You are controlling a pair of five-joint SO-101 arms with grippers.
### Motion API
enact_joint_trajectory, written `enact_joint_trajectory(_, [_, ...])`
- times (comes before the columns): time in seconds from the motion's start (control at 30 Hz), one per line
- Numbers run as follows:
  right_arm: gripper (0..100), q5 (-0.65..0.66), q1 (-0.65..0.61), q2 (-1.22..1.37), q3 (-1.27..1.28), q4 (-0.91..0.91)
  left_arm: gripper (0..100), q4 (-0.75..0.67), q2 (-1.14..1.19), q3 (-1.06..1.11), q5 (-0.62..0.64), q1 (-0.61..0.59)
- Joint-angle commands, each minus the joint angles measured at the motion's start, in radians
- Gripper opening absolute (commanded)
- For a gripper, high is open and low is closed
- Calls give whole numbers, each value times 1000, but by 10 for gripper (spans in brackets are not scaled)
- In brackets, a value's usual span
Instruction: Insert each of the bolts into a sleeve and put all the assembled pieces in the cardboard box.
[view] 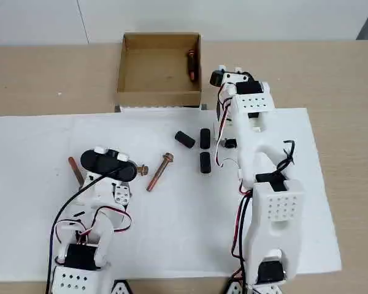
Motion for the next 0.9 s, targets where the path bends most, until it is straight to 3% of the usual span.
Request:
enact_joint_trajectory(0.0, [3,-3,-10,-82,-29,15,6,-23,-9,-5,-5,-3])
enact_joint_trajectory(0.47, [3,-9,-74,-432,-29,213,6,-21,-9,-5,-52,6])
enact_joint_trajectory(0.67, [2,-138,-53,-650,-21,217,6,-21,-8,-4,-89,6])
enact_joint_trajectory(0.87, [2,-143,-53,-874,152,217,6,61,-5,-64,-87,-5])
